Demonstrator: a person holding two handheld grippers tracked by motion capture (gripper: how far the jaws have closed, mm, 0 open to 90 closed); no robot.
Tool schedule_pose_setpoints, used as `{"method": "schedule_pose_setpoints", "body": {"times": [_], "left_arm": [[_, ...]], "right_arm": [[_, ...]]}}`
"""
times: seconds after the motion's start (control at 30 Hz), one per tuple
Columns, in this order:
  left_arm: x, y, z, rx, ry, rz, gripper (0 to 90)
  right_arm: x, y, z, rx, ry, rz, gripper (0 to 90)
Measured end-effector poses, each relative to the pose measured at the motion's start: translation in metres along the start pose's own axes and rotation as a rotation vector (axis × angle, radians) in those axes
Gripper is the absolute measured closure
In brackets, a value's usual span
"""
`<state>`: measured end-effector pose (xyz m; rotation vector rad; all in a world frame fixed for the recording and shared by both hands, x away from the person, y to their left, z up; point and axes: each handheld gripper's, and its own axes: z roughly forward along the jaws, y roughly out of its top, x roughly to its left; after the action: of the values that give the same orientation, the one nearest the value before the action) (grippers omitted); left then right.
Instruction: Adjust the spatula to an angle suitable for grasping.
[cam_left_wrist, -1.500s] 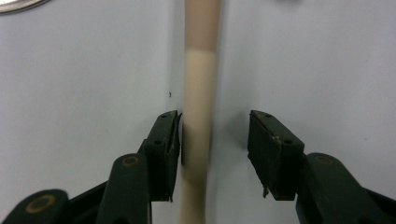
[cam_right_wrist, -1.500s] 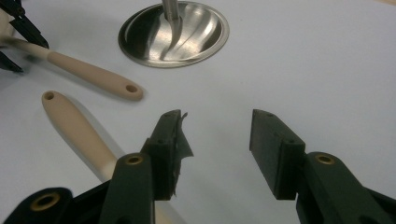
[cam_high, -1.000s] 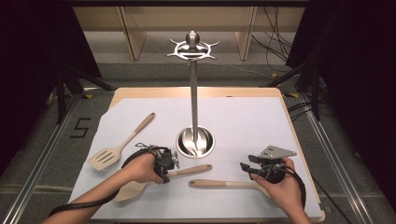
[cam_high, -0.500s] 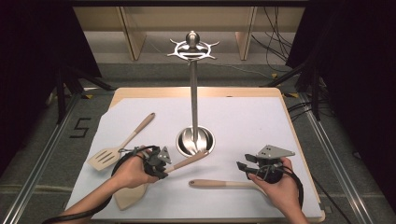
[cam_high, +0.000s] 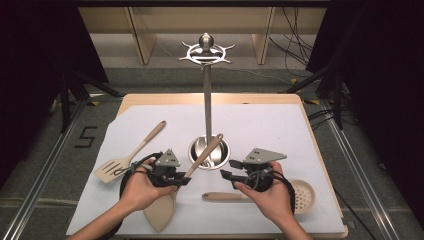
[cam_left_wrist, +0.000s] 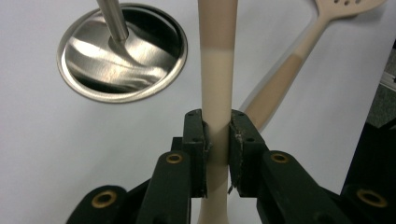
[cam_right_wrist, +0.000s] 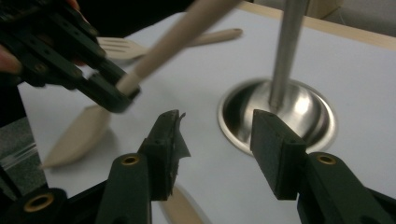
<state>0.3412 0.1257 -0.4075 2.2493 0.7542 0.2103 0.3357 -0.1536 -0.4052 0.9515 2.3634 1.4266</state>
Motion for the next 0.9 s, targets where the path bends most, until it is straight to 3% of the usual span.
{"method": "schedule_pose_setpoints", "body": {"times": [0.13,0.17,0.3,0.5,0.57,0.7,0.83,0.9], "left_arm": [[-0.005,0.006,0.003,-0.012,0.007,-0.007,78.0],[-0.006,0.008,0.003,-0.018,0.011,-0.006,78.0],[-0.009,0.010,0.004,-0.023,0.021,-0.001,78.0],[-0.014,0.013,0.004,-0.046,0.019,-0.006,77.9],[-0.015,0.013,0.004,-0.046,0.015,-0.005,77.9],[-0.015,0.014,0.001,-0.050,0.028,0.004,77.9],[-0.017,0.013,-0.005,-0.063,0.020,0.013,77.6],[-0.016,0.014,-0.010,-0.086,0.002,0.041,76.3]], "right_arm": [[0.011,0.017,0.011,-0.031,0.028,0.039,51.1],[0.010,0.019,0.012,-0.045,0.019,0.021,50.8],[0.012,0.029,0.018,-0.087,0.035,0.084,49.3],[0.012,0.038,0.024,-0.145,0.028,0.116,49.9],[0.014,0.041,0.025,-0.151,0.043,0.143,51.9],[0.018,0.045,0.026,-0.143,0.021,0.136,61.4],[0.021,0.048,0.023,-0.151,0.058,0.188,66.3],[0.023,0.052,0.020,-0.175,0.096,0.194,69.4]]}}
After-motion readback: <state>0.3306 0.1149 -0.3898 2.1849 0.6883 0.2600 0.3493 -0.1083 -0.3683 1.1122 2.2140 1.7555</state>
